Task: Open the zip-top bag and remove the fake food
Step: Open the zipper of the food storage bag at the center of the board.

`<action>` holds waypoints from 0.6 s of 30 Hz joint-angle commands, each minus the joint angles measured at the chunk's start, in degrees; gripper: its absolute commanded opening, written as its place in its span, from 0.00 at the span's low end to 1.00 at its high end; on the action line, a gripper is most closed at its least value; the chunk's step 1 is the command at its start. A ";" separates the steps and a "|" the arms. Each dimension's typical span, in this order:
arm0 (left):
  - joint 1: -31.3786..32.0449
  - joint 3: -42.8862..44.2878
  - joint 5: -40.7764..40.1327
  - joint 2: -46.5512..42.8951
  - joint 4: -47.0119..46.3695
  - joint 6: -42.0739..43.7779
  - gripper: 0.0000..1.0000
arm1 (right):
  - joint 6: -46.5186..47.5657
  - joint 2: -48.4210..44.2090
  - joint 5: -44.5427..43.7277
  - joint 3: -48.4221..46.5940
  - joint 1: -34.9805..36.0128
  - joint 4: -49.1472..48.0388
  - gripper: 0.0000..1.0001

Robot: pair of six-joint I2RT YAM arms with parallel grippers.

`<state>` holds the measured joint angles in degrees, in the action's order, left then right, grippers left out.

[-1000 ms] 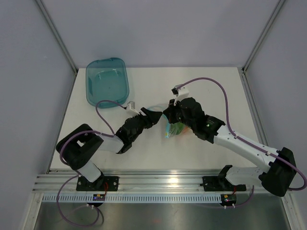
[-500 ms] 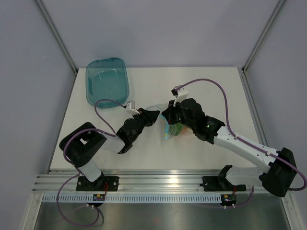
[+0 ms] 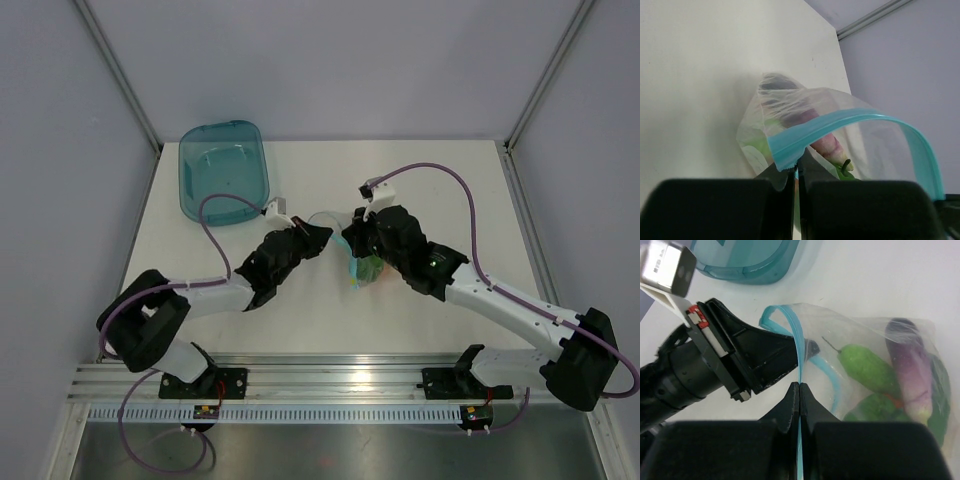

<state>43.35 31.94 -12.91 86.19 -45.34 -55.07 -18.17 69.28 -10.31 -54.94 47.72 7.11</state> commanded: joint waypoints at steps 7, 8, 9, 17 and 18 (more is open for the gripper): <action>0.15 10.14 -8.36 -10.78 41.41 0.13 0.00 | 4.10 3.06 -13.68 -3.24 0.61 2.02 0.00; 0.15 12.94 -8.62 -11.04 44.87 0.40 0.00 | 4.37 3.41 -16.30 -3.86 0.62 2.37 0.00; 0.15 14.53 -8.97 -11.13 48.38 0.92 0.00 | 5.16 3.76 -17.46 -3.95 0.53 2.38 0.00; -0.37 23.86 -6.08 -7.88 64.77 6.37 0.00 | 7.36 4.11 -26.07 -4.39 0.53 2.47 0.00; -0.37 24.30 -5.73 -7.62 65.11 6.90 0.00 | 7.45 3.68 -27.21 -4.39 0.53 2.47 0.00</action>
<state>43.48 53.47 -18.70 77.38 13.26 -51.20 -12.58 73.91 -30.02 -56.99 48.01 9.72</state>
